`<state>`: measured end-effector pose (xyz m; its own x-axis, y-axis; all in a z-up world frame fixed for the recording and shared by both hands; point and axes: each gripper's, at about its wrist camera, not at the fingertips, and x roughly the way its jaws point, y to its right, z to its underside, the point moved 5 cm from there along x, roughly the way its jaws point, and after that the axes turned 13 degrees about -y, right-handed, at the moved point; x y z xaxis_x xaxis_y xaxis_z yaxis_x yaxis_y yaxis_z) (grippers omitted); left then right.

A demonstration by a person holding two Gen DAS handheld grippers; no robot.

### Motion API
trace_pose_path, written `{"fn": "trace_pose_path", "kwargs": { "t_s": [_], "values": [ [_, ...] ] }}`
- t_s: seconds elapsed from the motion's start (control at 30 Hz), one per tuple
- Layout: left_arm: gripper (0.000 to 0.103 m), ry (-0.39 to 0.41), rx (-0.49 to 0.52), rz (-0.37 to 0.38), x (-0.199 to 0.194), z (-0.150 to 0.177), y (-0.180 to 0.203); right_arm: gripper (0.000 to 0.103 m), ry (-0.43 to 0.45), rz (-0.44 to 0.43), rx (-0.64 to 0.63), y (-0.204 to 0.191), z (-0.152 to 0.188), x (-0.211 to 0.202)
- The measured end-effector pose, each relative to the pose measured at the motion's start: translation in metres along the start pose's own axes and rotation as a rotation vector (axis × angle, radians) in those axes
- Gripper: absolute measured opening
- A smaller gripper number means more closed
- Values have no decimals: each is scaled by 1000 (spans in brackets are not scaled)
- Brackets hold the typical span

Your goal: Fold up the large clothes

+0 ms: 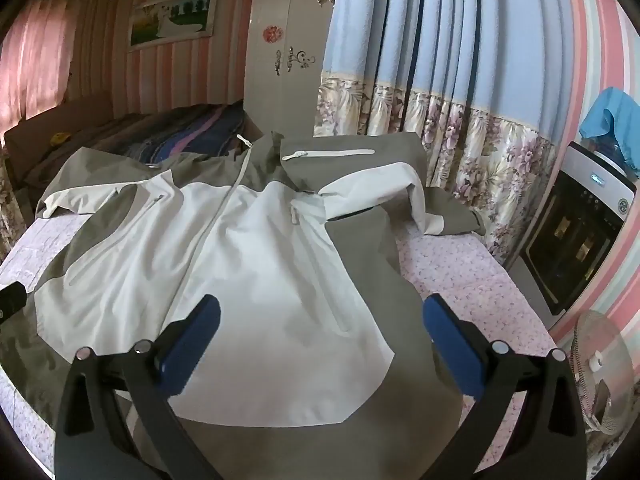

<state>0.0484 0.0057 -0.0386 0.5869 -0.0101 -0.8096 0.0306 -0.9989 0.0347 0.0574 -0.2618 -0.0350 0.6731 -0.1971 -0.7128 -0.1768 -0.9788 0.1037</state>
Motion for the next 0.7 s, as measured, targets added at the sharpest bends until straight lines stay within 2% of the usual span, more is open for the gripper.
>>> {"fn": "trace_pose_path", "kwargs": {
  "t_s": [0.7],
  "values": [
    [100,-3,6,-5,0,-2,4,101,0,0,10,2,2,2]
  ]
}}
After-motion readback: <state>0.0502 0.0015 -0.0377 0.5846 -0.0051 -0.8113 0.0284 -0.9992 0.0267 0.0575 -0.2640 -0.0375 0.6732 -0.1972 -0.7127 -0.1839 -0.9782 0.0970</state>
